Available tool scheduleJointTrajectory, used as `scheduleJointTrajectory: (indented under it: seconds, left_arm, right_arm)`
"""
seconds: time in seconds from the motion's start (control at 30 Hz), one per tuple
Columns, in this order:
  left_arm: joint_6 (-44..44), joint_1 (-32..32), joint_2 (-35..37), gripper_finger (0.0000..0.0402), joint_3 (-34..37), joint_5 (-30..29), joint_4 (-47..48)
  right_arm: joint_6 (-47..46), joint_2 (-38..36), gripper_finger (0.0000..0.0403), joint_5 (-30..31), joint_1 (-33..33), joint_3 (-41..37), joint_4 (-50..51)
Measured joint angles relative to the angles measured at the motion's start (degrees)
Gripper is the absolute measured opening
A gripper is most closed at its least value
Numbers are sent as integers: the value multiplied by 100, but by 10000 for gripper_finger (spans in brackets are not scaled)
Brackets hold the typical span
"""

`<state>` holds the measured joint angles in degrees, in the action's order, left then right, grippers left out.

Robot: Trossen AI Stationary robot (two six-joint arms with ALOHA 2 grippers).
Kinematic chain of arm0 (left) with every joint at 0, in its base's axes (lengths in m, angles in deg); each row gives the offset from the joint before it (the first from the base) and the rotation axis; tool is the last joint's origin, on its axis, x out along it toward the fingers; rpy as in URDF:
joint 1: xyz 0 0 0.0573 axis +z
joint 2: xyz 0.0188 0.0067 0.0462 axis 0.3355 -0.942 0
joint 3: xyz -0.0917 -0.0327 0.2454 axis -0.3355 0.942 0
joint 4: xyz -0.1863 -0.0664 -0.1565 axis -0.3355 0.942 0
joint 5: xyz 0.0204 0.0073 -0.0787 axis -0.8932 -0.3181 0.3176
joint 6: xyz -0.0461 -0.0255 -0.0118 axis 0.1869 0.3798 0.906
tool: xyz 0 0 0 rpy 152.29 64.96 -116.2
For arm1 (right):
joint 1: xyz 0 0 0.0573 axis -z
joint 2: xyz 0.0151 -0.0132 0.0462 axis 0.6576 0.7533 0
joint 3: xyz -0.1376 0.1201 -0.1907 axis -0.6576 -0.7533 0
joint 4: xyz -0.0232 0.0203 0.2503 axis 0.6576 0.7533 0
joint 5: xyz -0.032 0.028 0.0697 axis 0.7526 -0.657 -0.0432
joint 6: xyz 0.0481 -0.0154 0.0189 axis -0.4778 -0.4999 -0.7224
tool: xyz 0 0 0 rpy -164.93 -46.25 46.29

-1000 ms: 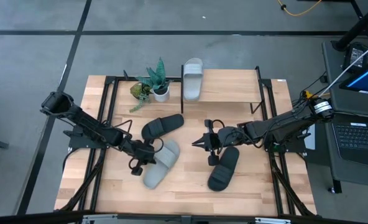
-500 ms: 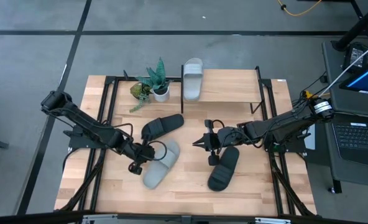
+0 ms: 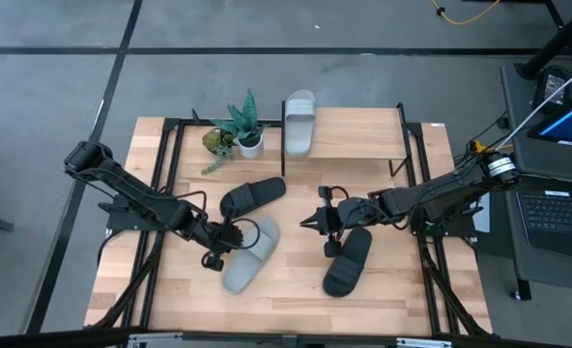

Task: Pick and place slides into the shelf
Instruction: Put the gray slipper on the shelf

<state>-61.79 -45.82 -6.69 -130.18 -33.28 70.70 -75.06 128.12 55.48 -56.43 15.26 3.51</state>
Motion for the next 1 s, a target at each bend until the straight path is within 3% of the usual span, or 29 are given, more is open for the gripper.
scheduleJointTrajectory:
  seconds: [0.37, 0.6, 0.8, 1.0]
  left_arm:
    - [-59, -79, 0, 130, 0, 44, -29]
    - [-363, -146, -239, 134, 0, 43, 116]
    - [-645, -140, -536, 134, 0, -476, 78]
    - [-666, -81, -807, 134, 0, -434, 40]
  right_arm:
    - [-27, 0, 21, 0, 0, 0, -7]
    - [-39, 0, 21, 0, 1, 0, -7]
    - [-167, 0, 21, 1, 2, 0, 8]
    - [-176, 0, 21, 1, 1, 0, 66]
